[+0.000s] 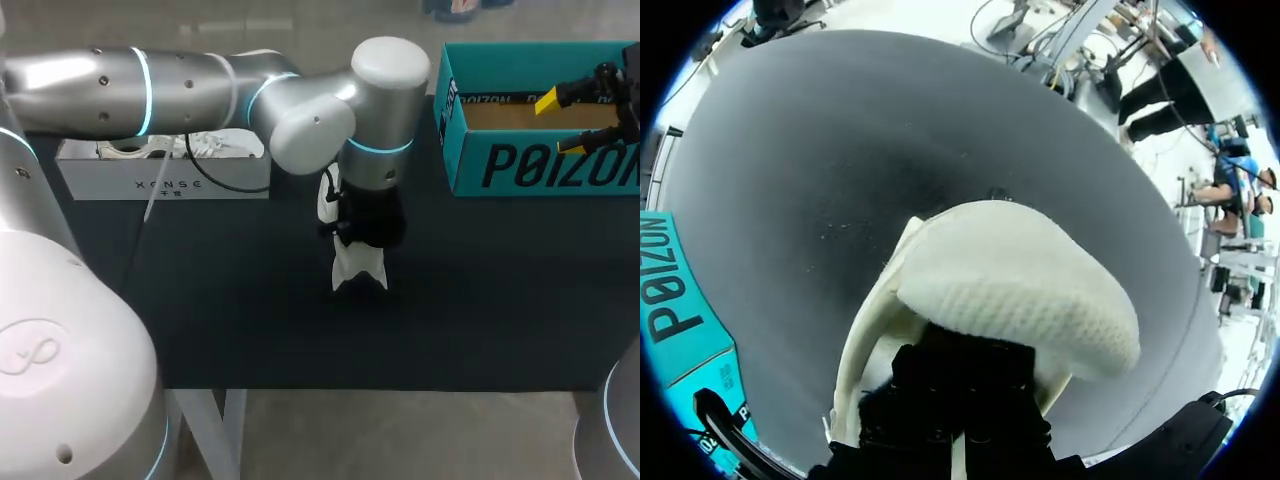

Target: Take the shoe out of the shoebox, open the shoe tongue, remove and reinsert the insole, then place the shoe into the shoebox

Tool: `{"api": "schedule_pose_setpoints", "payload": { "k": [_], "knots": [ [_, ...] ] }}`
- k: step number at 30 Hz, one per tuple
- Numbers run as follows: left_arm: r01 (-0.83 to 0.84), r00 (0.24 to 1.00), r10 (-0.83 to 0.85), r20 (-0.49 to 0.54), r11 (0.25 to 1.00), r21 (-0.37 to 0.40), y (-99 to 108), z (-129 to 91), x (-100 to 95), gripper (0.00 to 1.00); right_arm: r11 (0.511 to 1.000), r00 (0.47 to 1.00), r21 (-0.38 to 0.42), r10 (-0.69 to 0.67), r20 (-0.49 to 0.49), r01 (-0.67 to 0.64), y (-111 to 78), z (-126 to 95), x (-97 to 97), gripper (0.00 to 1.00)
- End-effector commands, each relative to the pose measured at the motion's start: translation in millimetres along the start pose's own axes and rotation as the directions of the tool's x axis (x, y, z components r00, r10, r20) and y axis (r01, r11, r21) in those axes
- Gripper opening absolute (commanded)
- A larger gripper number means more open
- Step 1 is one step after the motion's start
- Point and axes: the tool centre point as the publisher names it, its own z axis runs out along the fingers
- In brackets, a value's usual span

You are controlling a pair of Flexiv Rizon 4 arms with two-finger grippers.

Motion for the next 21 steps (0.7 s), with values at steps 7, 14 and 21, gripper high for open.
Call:
{"api": "schedule_pose_setpoints", "payload": {
  "k": [7,14,21],
  "knots": [
    [-0.126,0.982,0.123,0.145,0.992,0.010,1.0,-30.8,-5.8,0.00,1.000,1.000,0.000,0.000,0.003,0.000,-0.2,0.2,-0.1,1.00],
    [-0.241,0.967,0.231,0.106,0.966,0.090,-12.4,-5.1,-8.6,0.00,1.000,1.000,0.000,0.000,0.003,0.000,-0.2,0.2,-0.1,1.00],
    [-0.256,0.965,0.243,0.103,0.956,0.143,-12.3,14.3,-4.9,0.00,1.000,1.000,0.000,0.000,0.003,0.000,-0.2,0.2,-0.1,1.00]
  ]
}}
